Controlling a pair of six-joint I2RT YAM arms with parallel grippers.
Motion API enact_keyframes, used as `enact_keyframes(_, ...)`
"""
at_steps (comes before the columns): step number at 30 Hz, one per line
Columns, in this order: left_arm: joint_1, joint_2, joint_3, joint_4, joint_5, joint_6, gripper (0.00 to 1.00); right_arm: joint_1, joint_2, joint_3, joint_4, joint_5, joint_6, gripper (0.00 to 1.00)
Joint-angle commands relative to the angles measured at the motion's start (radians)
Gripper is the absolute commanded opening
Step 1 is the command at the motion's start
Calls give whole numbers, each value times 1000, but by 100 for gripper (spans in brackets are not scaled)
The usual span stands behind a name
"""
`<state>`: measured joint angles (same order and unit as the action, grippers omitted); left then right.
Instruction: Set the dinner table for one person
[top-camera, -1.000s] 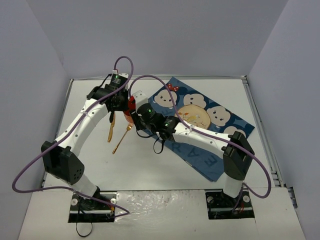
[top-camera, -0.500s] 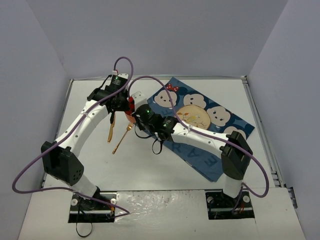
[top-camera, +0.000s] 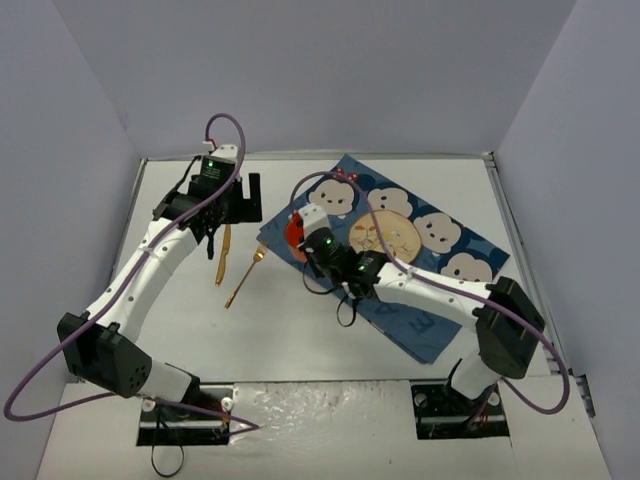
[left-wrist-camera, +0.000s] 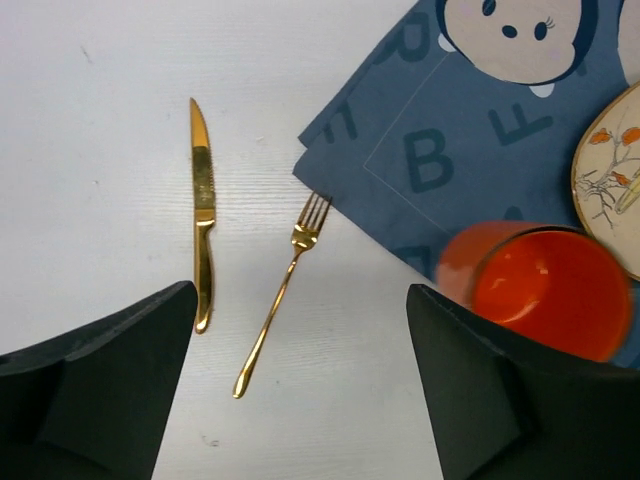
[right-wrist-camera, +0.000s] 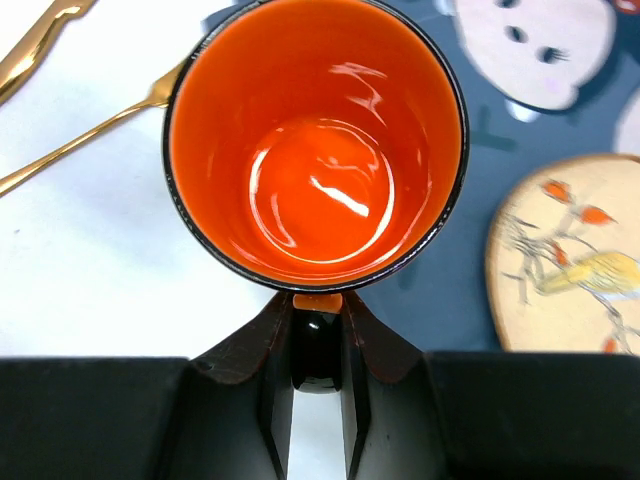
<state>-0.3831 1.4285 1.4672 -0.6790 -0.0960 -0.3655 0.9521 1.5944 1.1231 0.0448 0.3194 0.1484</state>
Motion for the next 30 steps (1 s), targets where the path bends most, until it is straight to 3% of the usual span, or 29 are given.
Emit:
enact_keyframes(1,34,-120,-69,128,-48,29,96,-118,-244,-125,130,92,10,0)
enact_keyframes(7,71,-224,-215,199,-44,67,97,-372,-493,-304,145,88,-43,0)
enact_keyframes(13,95,-269,-275,232,-74,86,97,-721,-650,-444,177,1,-62,0)
enact_keyframes(21,95,-257,-298,254,-109,104,97,-996,-534,-500,327,-143,-43,0)
enact_keyframes(30,93,-254,-304,259,-127,114,97,-1109,-381,-558,501,-276,-60,0)
